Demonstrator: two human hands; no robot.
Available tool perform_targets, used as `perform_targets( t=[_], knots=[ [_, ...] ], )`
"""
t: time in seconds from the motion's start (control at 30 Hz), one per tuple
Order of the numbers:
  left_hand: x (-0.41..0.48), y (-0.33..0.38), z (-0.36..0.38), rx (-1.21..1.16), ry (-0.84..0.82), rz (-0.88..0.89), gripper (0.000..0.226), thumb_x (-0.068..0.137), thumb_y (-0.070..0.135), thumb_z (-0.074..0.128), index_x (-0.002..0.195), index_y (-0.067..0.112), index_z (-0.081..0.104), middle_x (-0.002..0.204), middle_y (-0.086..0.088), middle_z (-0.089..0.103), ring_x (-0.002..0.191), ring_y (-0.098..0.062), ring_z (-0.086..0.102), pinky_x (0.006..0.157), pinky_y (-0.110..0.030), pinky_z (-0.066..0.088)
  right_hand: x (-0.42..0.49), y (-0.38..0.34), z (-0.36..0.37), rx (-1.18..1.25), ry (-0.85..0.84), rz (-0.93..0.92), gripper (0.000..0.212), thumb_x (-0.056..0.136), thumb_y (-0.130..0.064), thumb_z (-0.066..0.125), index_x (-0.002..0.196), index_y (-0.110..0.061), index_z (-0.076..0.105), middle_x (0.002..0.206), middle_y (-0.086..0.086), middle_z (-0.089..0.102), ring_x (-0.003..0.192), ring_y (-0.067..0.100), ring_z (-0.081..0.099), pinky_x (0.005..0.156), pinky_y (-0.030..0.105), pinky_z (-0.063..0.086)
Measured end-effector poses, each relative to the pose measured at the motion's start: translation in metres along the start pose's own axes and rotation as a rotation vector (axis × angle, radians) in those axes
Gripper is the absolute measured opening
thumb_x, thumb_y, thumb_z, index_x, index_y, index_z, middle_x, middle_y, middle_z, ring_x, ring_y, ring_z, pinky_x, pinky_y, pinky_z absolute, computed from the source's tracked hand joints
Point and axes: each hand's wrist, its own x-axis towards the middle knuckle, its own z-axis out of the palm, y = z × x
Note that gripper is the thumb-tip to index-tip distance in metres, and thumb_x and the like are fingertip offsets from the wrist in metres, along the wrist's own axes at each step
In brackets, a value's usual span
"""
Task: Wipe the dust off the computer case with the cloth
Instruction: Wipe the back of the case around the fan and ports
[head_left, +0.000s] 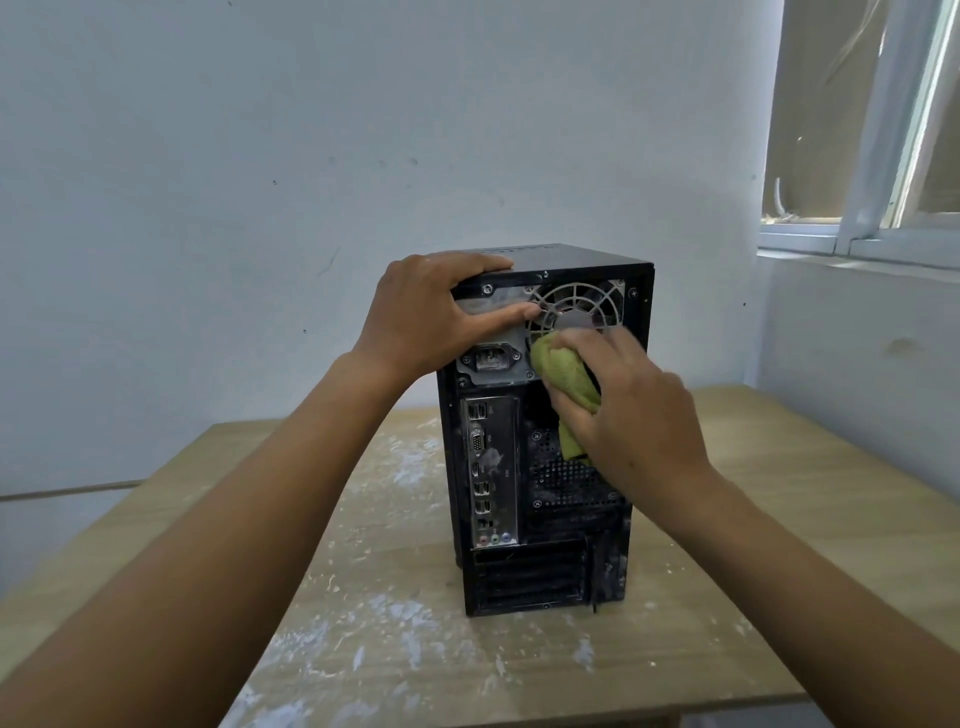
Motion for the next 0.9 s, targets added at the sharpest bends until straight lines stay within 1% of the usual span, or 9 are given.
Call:
perform_targets(
  t=[0.1, 0.23, 0.3, 0.33, 0.43, 0.53, 0.67, 0.8, 0.9],
  knots=[
    [0.000, 0.001, 0.000, 0.003, -0.013, -0.008, 0.062, 0.071, 0.071, 0.066, 0.109, 0.022, 0.075, 0.104, 0.007, 0.074, 0.095, -0.005, 0.069, 0.081, -0.027, 0.057, -0.011, 0.002, 0.002, -0.017, -0.037, -0.018, 0.035, 0.084, -0.034, 0.067, 0.117, -0.024, 0.059, 0.099, 0.002, 0.057, 0.059, 0.024, 0.058, 0.049, 0.021, 0.036],
    [0.001, 0.002, -0.002, 0.011, -0.027, -0.005, 0.064, 0.070, 0.073, 0.065, 0.109, 0.023, 0.075, 0.105, 0.009, 0.074, 0.094, -0.004, 0.068, 0.080, -0.021, 0.054, -0.003, 0.008, -0.011, 0.003, -0.085, -0.022, 0.031, 0.085, -0.035, 0.067, 0.115, -0.027, 0.060, 0.096, -0.001, 0.057, 0.060, 0.017, 0.056, 0.049, 0.016, 0.031],
    [0.001, 0.002, -0.002, 0.007, -0.027, -0.015, 0.065, 0.069, 0.074, 0.064, 0.109, 0.024, 0.075, 0.105, 0.010, 0.074, 0.094, -0.003, 0.068, 0.079, -0.019, 0.052, 0.009, 0.012, -0.025, 0.009, -0.042, 0.004, 0.028, 0.087, -0.035, 0.066, 0.113, -0.027, 0.061, 0.094, -0.001, 0.056, 0.061, 0.012, 0.051, 0.051, 0.013, 0.028],
    [0.001, 0.002, -0.002, 0.005, -0.030, -0.017, 0.065, 0.069, 0.074, 0.064, 0.110, 0.024, 0.075, 0.105, 0.010, 0.074, 0.093, -0.002, 0.068, 0.078, -0.019, 0.051, 0.015, 0.016, -0.032, 0.016, -0.004, 0.030, 0.027, 0.087, -0.034, 0.066, 0.113, -0.027, 0.061, 0.094, -0.001, 0.055, 0.063, 0.013, 0.051, 0.053, 0.013, 0.027],
    [0.000, 0.001, -0.002, 0.005, -0.036, -0.010, 0.066, 0.070, 0.074, 0.064, 0.110, 0.023, 0.074, 0.104, 0.009, 0.074, 0.092, -0.003, 0.068, 0.079, -0.019, 0.053, 0.036, 0.029, -0.052, 0.019, 0.136, 0.086, 0.028, 0.087, -0.034, 0.066, 0.113, -0.025, 0.060, 0.096, 0.002, 0.056, 0.073, 0.020, 0.052, 0.061, 0.023, 0.034],
    [0.000, 0.001, -0.001, 0.005, -0.023, -0.011, 0.065, 0.070, 0.073, 0.064, 0.110, 0.023, 0.074, 0.103, 0.009, 0.074, 0.092, -0.005, 0.069, 0.080, -0.025, 0.056, 0.042, 0.034, -0.056, 0.003, 0.180, 0.086, 0.028, 0.089, -0.036, 0.064, 0.113, -0.025, 0.059, 0.099, 0.002, 0.055, 0.075, 0.021, 0.053, 0.068, 0.030, 0.038],
    [0.001, 0.001, -0.001, 0.015, -0.021, -0.012, 0.064, 0.070, 0.073, 0.065, 0.109, 0.023, 0.075, 0.101, 0.009, 0.075, 0.091, -0.004, 0.069, 0.079, -0.023, 0.055, 0.024, 0.035, -0.040, 0.009, 0.149, 0.063, 0.031, 0.086, -0.031, 0.067, 0.114, -0.022, 0.058, 0.099, 0.002, 0.056, 0.074, 0.025, 0.056, 0.065, 0.030, 0.040],
    [0.001, 0.001, 0.000, 0.020, -0.029, -0.025, 0.064, 0.070, 0.072, 0.065, 0.108, 0.022, 0.075, 0.100, 0.008, 0.075, 0.089, -0.002, 0.067, 0.078, -0.018, 0.052, -0.005, 0.036, -0.021, 0.028, 0.106, 0.023, 0.035, 0.083, -0.027, 0.071, 0.115, -0.023, 0.057, 0.094, 0.002, 0.057, 0.065, 0.024, 0.057, 0.055, 0.025, 0.040],
    [-0.004, 0.002, 0.003, -0.056, -0.013, -0.054, 0.060, 0.070, 0.064, 0.073, 0.106, 0.017, 0.073, 0.100, 0.006, 0.073, 0.091, -0.003, 0.066, 0.081, -0.023, 0.055, -0.026, 0.036, -0.013, 0.042, 0.043, 0.017, 0.042, 0.080, -0.025, 0.072, 0.116, -0.030, 0.051, 0.094, -0.001, 0.056, 0.061, 0.023, 0.057, 0.050, 0.023, 0.037]
  ],
)
